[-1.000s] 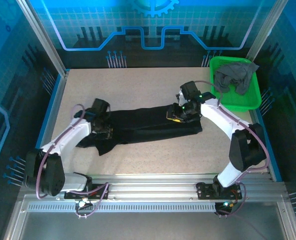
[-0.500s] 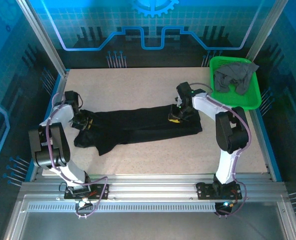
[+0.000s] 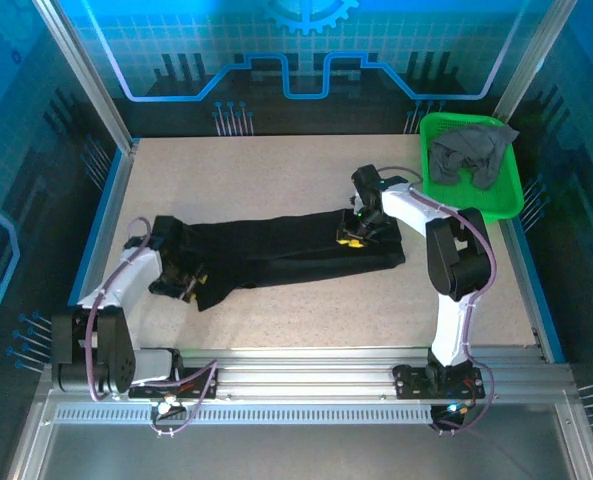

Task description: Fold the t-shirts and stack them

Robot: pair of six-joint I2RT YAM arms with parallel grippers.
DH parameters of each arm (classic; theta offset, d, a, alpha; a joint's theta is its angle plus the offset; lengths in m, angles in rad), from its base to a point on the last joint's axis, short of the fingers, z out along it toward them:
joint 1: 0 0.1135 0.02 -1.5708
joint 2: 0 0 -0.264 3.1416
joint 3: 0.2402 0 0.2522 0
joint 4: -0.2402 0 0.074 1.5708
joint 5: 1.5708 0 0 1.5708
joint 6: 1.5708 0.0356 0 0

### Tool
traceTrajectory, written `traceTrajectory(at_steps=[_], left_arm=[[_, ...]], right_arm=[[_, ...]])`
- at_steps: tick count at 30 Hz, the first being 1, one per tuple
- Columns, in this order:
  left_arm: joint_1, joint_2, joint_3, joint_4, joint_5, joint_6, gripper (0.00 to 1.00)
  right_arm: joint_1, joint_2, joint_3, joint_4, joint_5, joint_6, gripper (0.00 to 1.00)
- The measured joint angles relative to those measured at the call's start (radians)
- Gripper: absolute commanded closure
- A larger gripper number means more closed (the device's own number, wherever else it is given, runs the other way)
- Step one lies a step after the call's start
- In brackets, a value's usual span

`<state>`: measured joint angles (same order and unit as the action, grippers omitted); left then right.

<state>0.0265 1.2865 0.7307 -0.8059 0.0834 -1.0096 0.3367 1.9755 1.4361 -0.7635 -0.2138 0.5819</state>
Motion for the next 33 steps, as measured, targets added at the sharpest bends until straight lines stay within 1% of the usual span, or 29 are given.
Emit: traceTrajectory(at_steps=[3, 5, 7, 10, 14, 16, 21, 24, 27, 33], left_arm=[[-0.038, -0.043, -0.046, -0.032, -0.020, -0.045, 0.54], [-0.043, -0.065, -0.076, -0.027, -0.030, -0.067, 0.53], [-0.045, -0.072, -0.105, -0.013, -0.042, -0.084, 0.57], [-0.051, -0.070, -0.143, 0.038, -0.047, -0.100, 0.66], [-0.067, -0.043, -0.174, 0.089, -0.047, -0.117, 0.71], [-0.069, -0.044, -0.177, 0.093, -0.053, -0.120, 0.77], [-0.071, -0.044, -0.177, 0.082, -0.066, -0.134, 0.99], [-0.082, -0.048, -0.174, 0.079, -0.074, -0.138, 1.00], [-0.116, -0.076, -0.174, 0.087, -0.088, -0.162, 1.00], [-0.202, -0.224, -0.158, 0.054, -0.087, -0.270, 1.00]], right_arm=[[0.000, 0.000, 0.018, -0.006, -0.003, -0.002, 0.71], [0.000, -0.002, 0.021, -0.006, -0.005, -0.003, 0.71], [0.000, -0.004, 0.021, -0.006, -0.007, -0.003, 0.71], [0.000, -0.018, 0.013, -0.006, -0.014, -0.003, 0.70], [-0.002, -0.056, -0.011, -0.006, -0.026, -0.003, 0.70], [-0.004, -0.071, -0.022, -0.006, -0.029, -0.003, 0.70], [-0.005, -0.087, -0.032, -0.005, -0.032, -0.003, 0.70], [-0.005, -0.087, -0.032, -0.005, -0.034, -0.003, 0.70], [-0.005, -0.091, -0.034, -0.005, -0.034, -0.003, 0.70], [-0.005, -0.109, -0.040, -0.002, -0.034, -0.003, 0.70]])
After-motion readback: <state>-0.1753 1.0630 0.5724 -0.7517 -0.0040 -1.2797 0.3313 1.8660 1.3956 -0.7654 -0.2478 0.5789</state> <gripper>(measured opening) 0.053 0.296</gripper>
